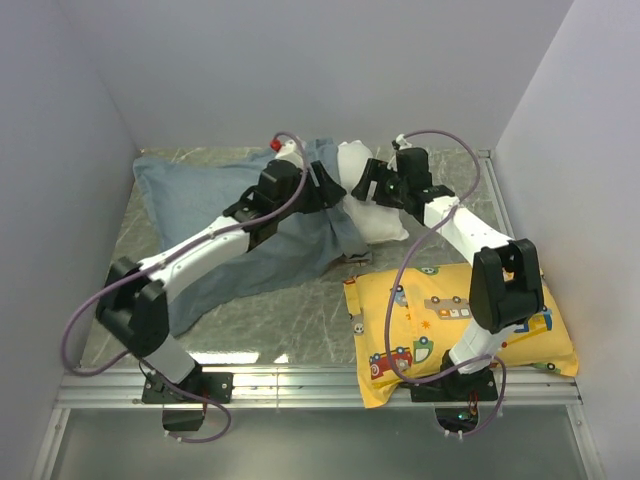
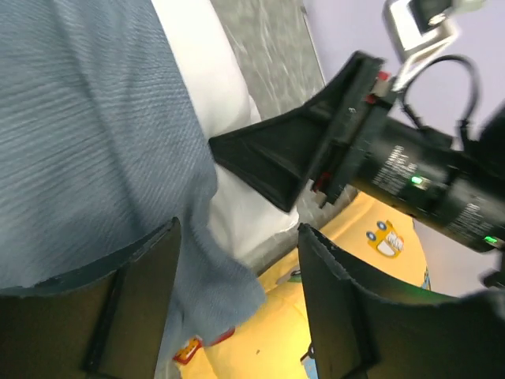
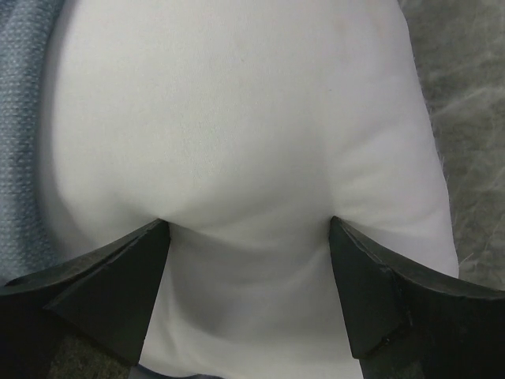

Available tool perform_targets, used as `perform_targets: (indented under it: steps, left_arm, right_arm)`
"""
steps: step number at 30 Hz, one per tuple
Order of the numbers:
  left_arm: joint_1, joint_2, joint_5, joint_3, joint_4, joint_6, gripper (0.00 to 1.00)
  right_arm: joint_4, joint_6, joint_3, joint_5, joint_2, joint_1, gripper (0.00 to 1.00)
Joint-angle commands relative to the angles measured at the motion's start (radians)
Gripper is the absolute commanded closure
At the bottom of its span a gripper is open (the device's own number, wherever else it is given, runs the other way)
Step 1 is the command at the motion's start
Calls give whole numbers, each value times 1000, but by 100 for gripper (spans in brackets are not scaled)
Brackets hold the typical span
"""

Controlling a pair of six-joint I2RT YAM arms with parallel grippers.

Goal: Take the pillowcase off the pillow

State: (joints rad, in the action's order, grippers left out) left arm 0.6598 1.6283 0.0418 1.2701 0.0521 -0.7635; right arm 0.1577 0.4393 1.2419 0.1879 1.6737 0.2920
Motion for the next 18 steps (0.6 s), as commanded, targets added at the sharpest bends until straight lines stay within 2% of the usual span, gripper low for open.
perform_targets:
  steps: [1,2,5,6,9,11,14,16,18]
  left_arm:
    - [-5,-154,-155,5,-99,13,33]
    - [-5,-177,-262,2,-138,16,32]
    - [-6,-260,-423,0,-286,26,26]
    - [-6,-290,-522,2,-320,27,23]
    - [-22,-330,-630,-18,-402,30,14]
    - [-52,-335,-638,-35,-443,26,11]
    - [-95,-332,-591,-74,-411,55,8]
    - [-118,-295,-519,-72,-391,94,8]
    - [-135,-227,-508,-48,-394,110,9]
  right_arm:
    - [8,-39,82,28,37,-2,11]
    - [9,-34,76,27,41,-2,11]
    - [-38,-30,21,10,-8,-2,11]
    - [-46,-33,16,12,-34,-2,11]
    - [-31,-60,53,38,-36,-2,10]
    - [-15,-77,88,83,-22,-1,10]
    - [-10,-94,108,96,-12,4,10]
    - [0,-100,125,94,1,7,10]
    - [-4,-108,126,101,6,9,10]
